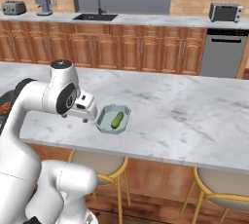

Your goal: Place one cooked food and one vegetable from the large plate to each tupperware container.

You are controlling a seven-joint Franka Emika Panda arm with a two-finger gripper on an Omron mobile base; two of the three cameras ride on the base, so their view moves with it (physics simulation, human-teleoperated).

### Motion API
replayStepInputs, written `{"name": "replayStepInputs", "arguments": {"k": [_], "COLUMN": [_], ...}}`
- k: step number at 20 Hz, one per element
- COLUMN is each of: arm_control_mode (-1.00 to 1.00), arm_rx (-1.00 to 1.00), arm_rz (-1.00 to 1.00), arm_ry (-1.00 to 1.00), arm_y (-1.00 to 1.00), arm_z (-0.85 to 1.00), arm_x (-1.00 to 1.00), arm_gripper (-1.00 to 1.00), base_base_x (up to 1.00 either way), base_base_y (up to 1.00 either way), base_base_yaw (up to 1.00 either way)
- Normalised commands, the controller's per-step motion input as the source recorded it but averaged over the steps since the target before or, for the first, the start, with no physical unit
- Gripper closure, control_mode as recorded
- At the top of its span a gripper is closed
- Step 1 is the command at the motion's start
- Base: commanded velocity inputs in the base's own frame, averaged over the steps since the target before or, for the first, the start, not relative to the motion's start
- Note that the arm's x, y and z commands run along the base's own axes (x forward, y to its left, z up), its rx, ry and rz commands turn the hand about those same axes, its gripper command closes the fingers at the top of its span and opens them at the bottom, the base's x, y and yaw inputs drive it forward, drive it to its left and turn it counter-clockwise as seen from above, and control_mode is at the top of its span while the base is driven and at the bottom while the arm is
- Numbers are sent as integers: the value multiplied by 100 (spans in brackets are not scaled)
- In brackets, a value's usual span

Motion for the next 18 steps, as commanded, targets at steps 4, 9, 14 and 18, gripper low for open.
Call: {"name": "replayStepInputs", "arguments": {"k": [4, 9, 14, 18], "arm_control_mode": [100, 100, 100, 100], "arm_rx": [0, 0, 0, 0], "arm_rz": [0, 0, 0, 0], "arm_ry": [0, 0, 0, 0], "arm_y": [0, 0, 0, 0], "arm_z": [0, 0, 0, 0], "arm_x": [0, 0, 0, 0], "arm_gripper": [-100, -100, -100, -100], "base_base_x": [-1, 0, 0, 0], "base_base_y": [96, 100, 100, 100], "base_base_yaw": [0, 1, 3, 3]}}
